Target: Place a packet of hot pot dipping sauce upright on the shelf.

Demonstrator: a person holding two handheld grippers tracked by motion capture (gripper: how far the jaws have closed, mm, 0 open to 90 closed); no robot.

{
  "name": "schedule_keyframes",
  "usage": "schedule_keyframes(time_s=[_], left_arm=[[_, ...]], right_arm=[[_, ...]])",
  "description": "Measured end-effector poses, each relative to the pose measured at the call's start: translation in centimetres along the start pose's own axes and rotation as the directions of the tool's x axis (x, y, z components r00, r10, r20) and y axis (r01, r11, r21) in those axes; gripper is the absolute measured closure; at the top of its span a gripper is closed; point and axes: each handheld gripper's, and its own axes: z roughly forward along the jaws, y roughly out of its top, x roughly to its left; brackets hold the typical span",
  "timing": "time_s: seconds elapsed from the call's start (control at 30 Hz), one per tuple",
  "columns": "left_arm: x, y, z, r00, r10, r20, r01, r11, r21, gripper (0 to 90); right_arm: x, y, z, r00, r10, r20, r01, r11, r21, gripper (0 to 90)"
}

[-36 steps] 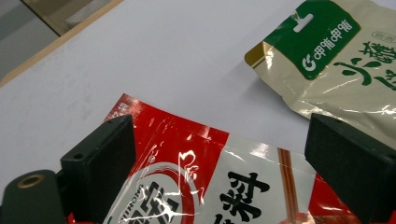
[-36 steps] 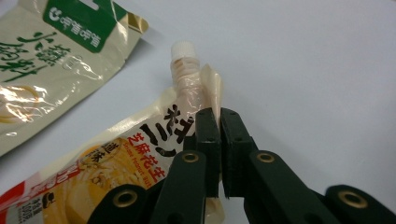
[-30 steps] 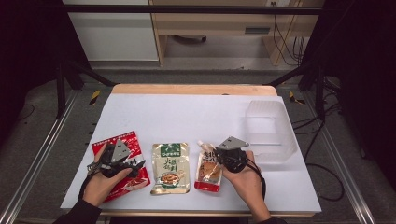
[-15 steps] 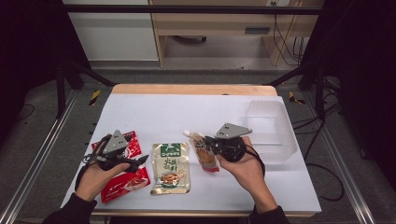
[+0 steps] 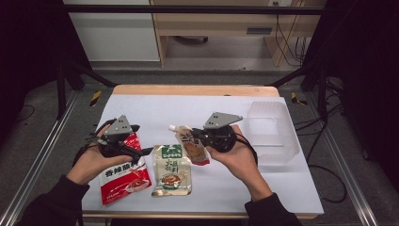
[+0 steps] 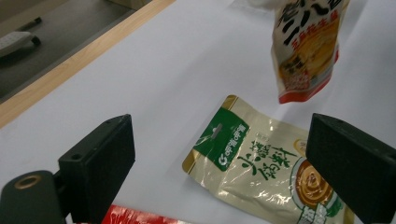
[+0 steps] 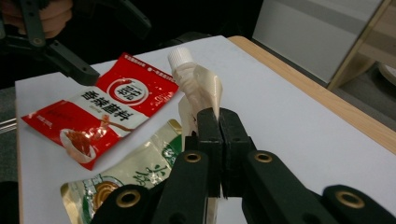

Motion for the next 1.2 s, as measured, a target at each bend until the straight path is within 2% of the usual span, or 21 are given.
schedule_keyframes(time_s=[0.07,0.1,0.2,0.27,0.5,0.63,0.67,0.7,0.77,0.87,0.97,1.0,1.03,1.1,1.2], left_arm=[[0.0,0.2,0.0,1.0000,0.005,0.003,-0.005,1.0000,0.005,7.7],[-0.1,0.7,0.2,0.9996,0.026,0.008,-0.026,0.9993,0.025,7.7],[-0.3,1.4,0.6,0.9991,0.033,0.027,-0.034,0.9989,0.033,8.2],[-0.6,1.7,0.7,0.9976,0.064,0.027,-0.065,0.9975,0.030,12.0],[-0.7,2.4,1.1,0.9960,0.072,0.054,-0.073,0.9971,0.023,21.0],[-0.8,2.9,1.2,0.9939,0.081,0.074,-0.082,0.9966,0.006,30.7],[-0.9,3.1,1.2,0.9917,0.092,0.090,-0.093,0.9956,0.008,33.1],[-1.0,3.2,1.3,0.9913,0.097,0.088,-0.098,0.9951,0.007,35.2],[-1.1,3.3,1.4,0.9901,0.102,0.096,-0.104,0.9946,0.010,36.8],[-1.3,3.5,1.5,0.9857,0.120,0.118,-0.123,0.9924,0.011,46.7],[-1.3,3.5,1.7,0.9843,0.123,0.127,-0.126,0.9918,0.019,57.9],[-1.3,3.5,1.8,0.9840,0.124,0.128,-0.128,0.9915,0.021,57.9],[-1.2,3.5,1.8,0.9839,0.121,0.131,-0.126,0.9915,0.030,64.1],[-1.3,3.5,1.8,0.9836,0.118,0.137,-0.123,0.9920,0.028,69.7],[-1.5,3.6,1.7,0.9820,0.120,0.145,-0.125,0.9917,0.027,71.5]], right_arm=[[0.2,0.2,0.1,1.0000,-0.004,-0.007,0.004,1.0000,-0.002,89.4],[0.5,0.5,0.4,0.9998,-0.011,-0.017,0.011,0.9999,-0.003,89.4],[0.8,0.8,0.8,0.9994,-0.012,-0.032,0.012,0.9999,-0.009,89.4],[1.0,0.9,1.0,0.9990,-0.012,-0.042,0.011,0.9999,-0.013,89.4],[1.7,1.2,1.6,0.9975,-0.020,-0.068,0.019,0.9998,-0.009,89.4],[2.4,1.4,1.8,0.9961,-0.029,-0.084,0.028,0.9996,-0.011,89.4],[2.5,1.5,1.9,0.9958,-0.029,-0.087,0.028,0.9996,-0.011,89.4],[2.6,1.5,2.0,0.9956,-0.029,-0.089,0.028,0.9996,-0.010,89.4],[2.7,1.5,2.1,0.9950,-0.032,-0.094,0.031,0.9995,-0.011,89.4],[3.1,1.6,2.4,0.9936,-0.032,-0.108,0.030,0.9993,-0.021,89.3],[3.2,1.7,2.6,0.9926,-0.032,-0.117,0.029,0.9992,-0.026,89.3],[3.2,1.7,2.6,0.9926,-0.032,-0.117,0.029,0.9992,-0.026,89.3],[3.3,1.6,2.7,0.9928,-0.028,-0.117,0.026,0.9994,-0.024,89.3],[3.2,1.6,2.6,0.9931,-0.026,-0.114,0.023,0.9993,-0.028,89.2],[3.2,1.5,2.5,0.9932,-0.020,-0.115,0.016,0.9992,-0.037,89.2]])
